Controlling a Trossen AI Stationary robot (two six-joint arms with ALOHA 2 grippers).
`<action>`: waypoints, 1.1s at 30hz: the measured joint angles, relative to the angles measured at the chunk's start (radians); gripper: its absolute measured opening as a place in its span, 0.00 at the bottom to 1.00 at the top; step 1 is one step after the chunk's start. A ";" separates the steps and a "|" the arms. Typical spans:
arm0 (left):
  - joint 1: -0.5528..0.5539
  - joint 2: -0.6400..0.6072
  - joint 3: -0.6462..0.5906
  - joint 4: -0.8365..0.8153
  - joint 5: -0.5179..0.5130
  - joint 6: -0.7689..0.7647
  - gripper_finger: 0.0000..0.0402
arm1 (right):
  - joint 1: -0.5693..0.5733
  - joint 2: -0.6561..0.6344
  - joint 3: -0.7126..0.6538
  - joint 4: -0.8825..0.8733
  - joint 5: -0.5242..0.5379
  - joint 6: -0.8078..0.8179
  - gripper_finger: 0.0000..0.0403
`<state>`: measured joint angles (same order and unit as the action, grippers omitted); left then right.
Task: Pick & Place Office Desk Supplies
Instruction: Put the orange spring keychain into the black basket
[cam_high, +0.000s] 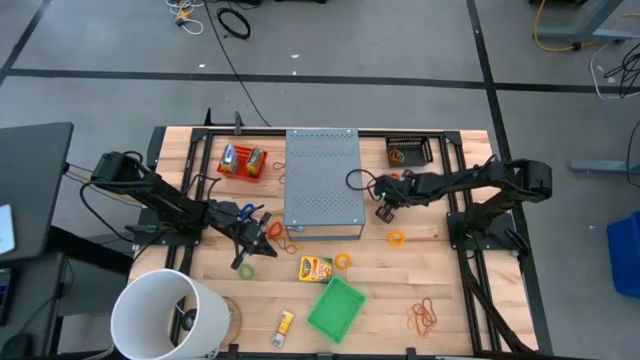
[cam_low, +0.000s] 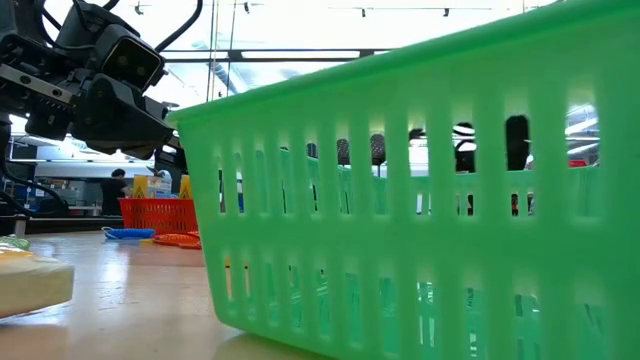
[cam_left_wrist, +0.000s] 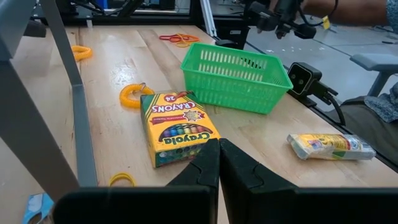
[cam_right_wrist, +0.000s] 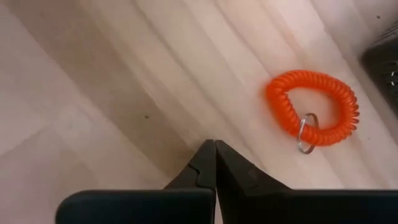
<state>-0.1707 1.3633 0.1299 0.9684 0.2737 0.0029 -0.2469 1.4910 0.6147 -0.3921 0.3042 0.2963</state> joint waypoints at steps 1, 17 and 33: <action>0.000 0.000 0.000 0.000 0.000 0.002 0.02 | 0.005 0.000 0.000 0.002 0.009 -0.007 0.01; 0.000 0.000 0.000 0.000 0.000 0.004 0.02 | -0.074 0.000 0.000 0.046 0.088 -0.176 0.43; 0.000 0.000 0.000 0.000 0.001 0.004 0.02 | -0.209 -0.001 0.001 0.068 -0.099 -0.282 0.32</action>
<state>-0.1711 1.3636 0.1299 0.9684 0.2745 0.0071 -0.4561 1.4899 0.6157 -0.3244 0.2050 0.0139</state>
